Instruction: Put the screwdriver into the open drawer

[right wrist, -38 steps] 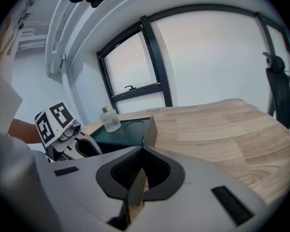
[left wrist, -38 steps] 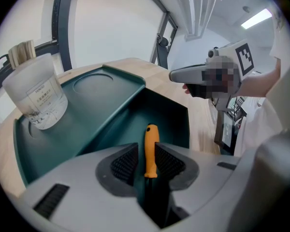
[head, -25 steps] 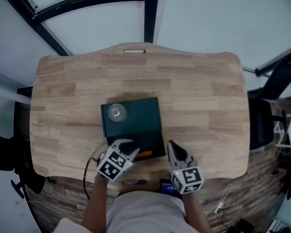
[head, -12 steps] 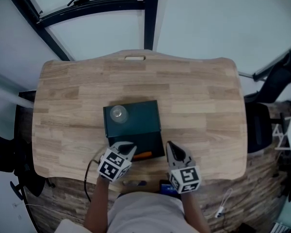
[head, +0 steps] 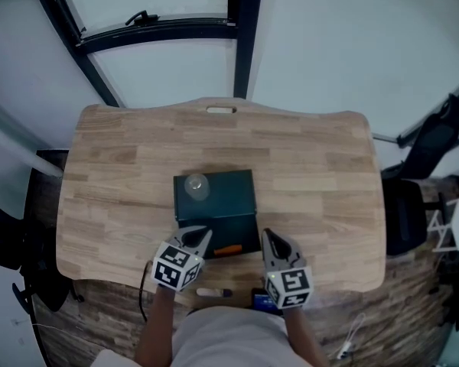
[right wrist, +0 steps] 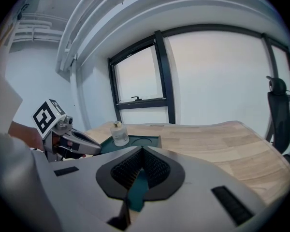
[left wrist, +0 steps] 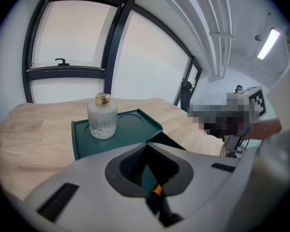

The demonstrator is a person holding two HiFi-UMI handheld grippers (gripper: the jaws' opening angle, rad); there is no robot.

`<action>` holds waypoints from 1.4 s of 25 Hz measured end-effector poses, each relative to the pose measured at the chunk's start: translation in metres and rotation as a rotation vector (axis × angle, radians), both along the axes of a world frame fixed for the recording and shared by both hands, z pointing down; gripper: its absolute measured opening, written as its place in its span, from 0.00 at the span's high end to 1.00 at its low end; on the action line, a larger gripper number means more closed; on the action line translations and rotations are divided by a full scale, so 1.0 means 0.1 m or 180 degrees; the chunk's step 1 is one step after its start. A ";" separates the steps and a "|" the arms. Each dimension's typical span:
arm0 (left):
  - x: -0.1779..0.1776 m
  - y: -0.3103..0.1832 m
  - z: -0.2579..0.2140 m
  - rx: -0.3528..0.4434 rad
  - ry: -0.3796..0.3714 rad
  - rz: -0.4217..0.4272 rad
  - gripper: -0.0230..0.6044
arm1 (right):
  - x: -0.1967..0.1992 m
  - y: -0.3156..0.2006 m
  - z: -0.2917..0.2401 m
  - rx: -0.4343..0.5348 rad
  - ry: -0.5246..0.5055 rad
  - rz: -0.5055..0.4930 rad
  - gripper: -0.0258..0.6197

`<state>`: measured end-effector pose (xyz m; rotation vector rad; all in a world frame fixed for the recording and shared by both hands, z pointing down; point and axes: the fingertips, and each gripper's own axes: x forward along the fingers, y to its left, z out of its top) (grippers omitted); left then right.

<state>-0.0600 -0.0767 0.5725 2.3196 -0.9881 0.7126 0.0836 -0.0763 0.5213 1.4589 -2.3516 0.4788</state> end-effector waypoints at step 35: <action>-0.44 0.24 -1.41 0.1706 0.0047 -0.0732 0.96 | -0.24 0.47 -1.05 0.0901 0.0085 0.0141 0.96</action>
